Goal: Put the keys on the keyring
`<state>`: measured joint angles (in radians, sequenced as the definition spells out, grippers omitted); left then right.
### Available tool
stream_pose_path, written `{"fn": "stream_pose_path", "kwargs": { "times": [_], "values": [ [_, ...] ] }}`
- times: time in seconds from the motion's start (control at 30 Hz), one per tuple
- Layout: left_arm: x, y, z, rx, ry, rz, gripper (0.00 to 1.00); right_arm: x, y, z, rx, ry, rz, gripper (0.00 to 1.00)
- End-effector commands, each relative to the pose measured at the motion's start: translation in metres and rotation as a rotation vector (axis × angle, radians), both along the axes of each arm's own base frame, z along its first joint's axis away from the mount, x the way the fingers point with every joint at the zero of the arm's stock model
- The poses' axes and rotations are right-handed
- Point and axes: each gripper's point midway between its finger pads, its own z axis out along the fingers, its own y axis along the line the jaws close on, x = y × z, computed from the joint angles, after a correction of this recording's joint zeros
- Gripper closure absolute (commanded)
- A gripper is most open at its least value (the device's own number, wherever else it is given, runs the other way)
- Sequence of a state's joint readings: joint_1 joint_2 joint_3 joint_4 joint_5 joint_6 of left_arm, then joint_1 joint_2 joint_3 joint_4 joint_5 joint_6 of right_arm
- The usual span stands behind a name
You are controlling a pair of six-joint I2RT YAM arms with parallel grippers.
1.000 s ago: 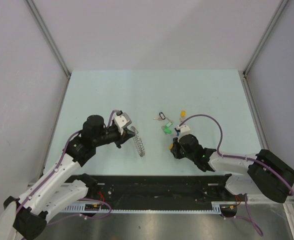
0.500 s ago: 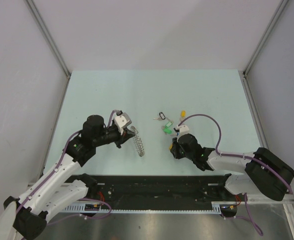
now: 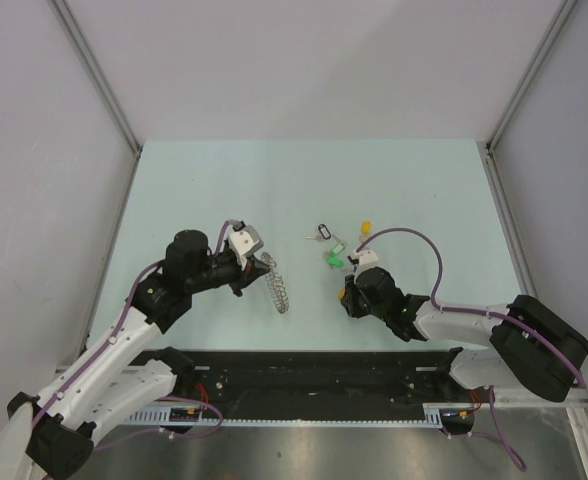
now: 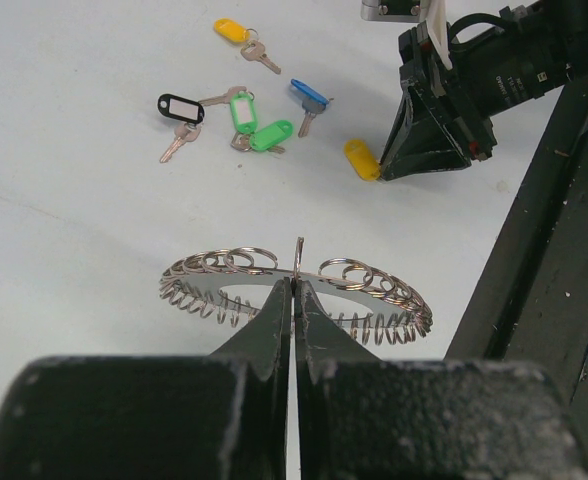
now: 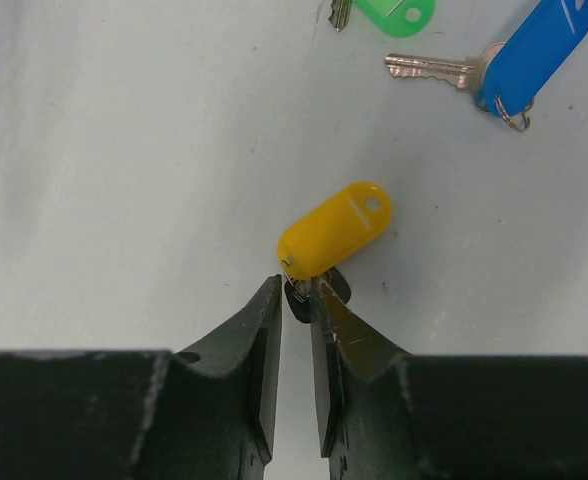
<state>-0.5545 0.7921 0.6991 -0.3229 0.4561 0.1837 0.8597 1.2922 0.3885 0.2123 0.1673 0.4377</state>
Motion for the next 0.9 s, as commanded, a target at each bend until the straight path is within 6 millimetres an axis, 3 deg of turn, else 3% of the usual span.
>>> {"fn": "stream_pose_path", "kwargs": {
  "times": [0.0,0.47,0.73,0.87],
  "values": [
    [-0.0001,-0.0080,0.0140,-0.045,-0.041,-0.033,1.00,0.0076,0.0064,0.0127,0.027,-0.016,-0.016,0.78],
    [-0.0003,-0.0076,0.0145,-0.046,-0.043,-0.032,1.00,0.0058,0.0063,0.0126,0.023,-0.015,-0.015,0.79],
    [-0.0002,-0.0074,0.0148,-0.046,-0.045,-0.030,1.00,0.0056,0.0068,0.0117,0.023,-0.012,-0.012,0.86],
    [-0.0004,-0.0077,0.0144,-0.045,-0.046,-0.032,1.00,0.0056,0.0074,0.0128,0.026,-0.015,-0.008,0.96]
  ]
}}
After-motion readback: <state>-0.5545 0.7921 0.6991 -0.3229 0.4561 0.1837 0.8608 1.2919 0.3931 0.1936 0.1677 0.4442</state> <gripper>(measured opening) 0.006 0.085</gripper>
